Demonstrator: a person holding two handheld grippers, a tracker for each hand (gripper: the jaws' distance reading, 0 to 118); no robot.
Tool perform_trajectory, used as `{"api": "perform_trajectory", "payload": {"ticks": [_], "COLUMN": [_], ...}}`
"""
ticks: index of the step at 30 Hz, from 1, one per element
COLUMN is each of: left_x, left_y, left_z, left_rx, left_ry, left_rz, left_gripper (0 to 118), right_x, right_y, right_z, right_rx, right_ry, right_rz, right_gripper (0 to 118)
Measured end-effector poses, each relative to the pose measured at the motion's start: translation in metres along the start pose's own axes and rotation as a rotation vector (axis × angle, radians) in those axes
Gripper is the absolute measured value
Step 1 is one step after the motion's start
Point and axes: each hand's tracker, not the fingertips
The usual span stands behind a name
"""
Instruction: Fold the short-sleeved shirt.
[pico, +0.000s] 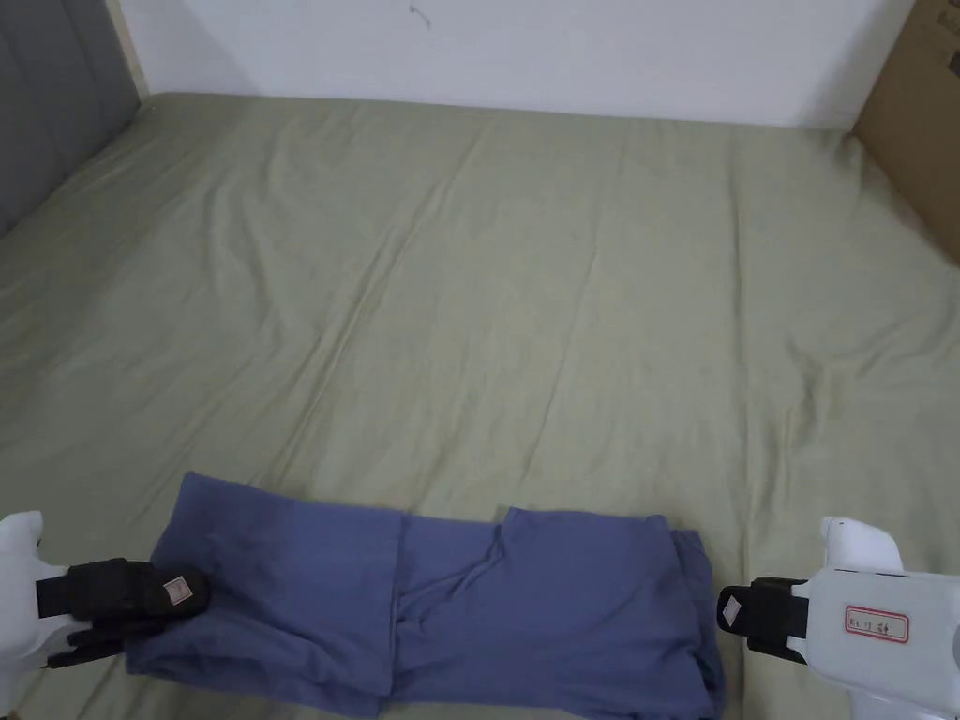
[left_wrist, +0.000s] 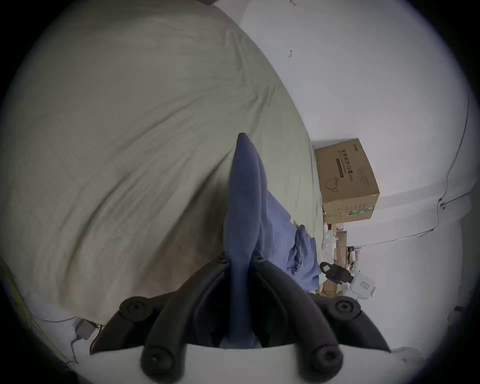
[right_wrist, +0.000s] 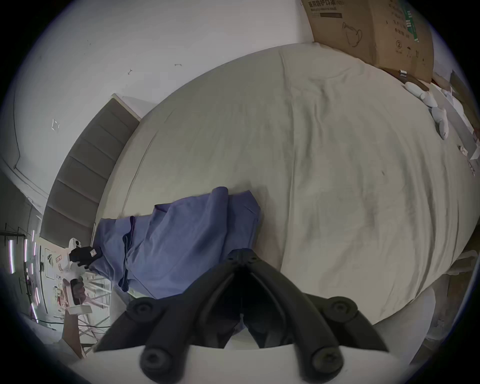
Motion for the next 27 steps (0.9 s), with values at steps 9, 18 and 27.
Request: {"api": "perform_trajectory", "payload": {"ticks": [9, 18, 27], "left_x": [0.132, 0.244, 0.254], "left_y": [0.000, -0.068, -0.121], "left_z": [-0.035, -0.177, -0.274], "left_rx": [-0.008, -0.315, -0.523], "left_ry": [-0.058, 0.017, 0.021], "left_rz": [-0.257, -0.595, -0.535], "left_gripper": [8, 8, 47], "right_x": [0.034, 0.095, 0.132], "right_y": [0.001, -0.012, -0.023], "right_z": [0.014, 0.035, 0.046], "right_rx": [0.040, 0.096, 0.100], "right_ry": [0.007, -0.009, -0.034], "right_rz": [-0.055, -0.203, -0.293], "right_gripper": [0, 0, 0]}}
